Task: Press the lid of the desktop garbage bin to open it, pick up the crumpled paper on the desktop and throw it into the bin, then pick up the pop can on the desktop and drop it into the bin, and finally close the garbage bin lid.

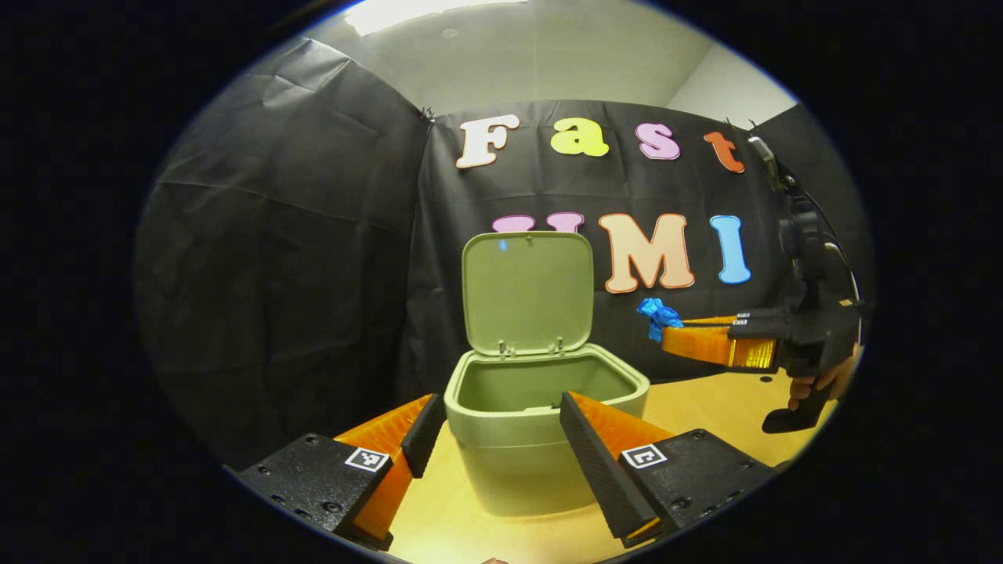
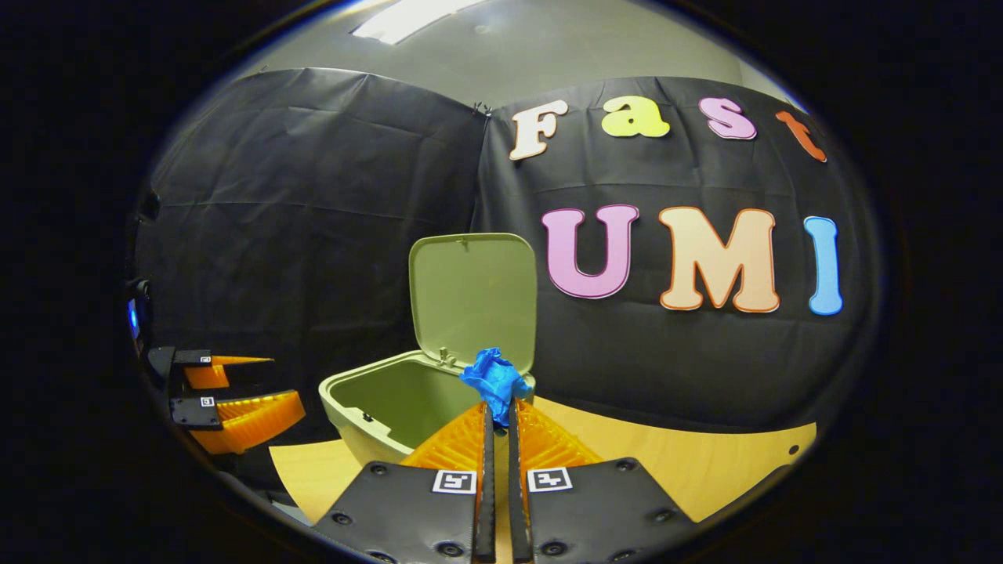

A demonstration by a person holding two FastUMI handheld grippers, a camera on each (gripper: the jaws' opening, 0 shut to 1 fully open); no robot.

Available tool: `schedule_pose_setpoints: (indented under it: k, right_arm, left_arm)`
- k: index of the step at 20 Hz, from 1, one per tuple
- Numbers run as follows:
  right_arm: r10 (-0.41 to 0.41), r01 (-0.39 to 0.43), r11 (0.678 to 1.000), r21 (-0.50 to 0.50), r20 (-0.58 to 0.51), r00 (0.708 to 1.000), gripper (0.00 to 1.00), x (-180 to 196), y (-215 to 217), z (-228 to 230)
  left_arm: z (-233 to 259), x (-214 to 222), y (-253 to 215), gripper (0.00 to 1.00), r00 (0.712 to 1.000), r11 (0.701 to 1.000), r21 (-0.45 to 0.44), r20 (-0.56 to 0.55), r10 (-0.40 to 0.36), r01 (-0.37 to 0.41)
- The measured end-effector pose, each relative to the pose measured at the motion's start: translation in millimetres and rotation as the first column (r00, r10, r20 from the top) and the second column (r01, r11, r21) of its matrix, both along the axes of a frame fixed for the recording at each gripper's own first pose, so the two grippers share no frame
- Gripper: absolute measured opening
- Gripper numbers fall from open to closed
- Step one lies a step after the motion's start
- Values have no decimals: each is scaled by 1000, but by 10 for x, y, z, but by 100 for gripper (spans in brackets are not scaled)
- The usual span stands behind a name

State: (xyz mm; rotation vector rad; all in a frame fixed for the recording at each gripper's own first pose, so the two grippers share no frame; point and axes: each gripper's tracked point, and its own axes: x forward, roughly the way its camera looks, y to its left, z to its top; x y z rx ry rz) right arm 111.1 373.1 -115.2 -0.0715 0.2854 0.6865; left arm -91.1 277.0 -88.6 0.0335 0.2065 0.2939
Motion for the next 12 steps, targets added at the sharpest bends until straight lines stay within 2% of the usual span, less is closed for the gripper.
schedule_pose_setpoints:
  k: [7,8,9,11,12]
  right_arm:
    - [54,-55,999,-4,-98,994,12,-82,517,-253]
    - [59,-60,998,-3,-119,991,34,-111,551,-282]
    - [54,-55,998,-4,-128,990,56,-101,566,-319]
    - [36,-37,999,-4,-108,993,99,-89,520,-272]
    - [25,-25,1000,1,-87,996,96,-77,458,-207]
  left_arm:
    - [-153,-201,228,92,999,1000,2,-50,7,-7]
    - [-169,-216,229,96,999,1000,-3,-53,4,-4]
    - [-187,-228,217,92,998,1000,-7,-55,1,-1]
    - [-191,-224,185,92,999,1000,-16,-52,-7,7]
    - [-202,-193,126,92,999,1000,-24,-47,-20,19]
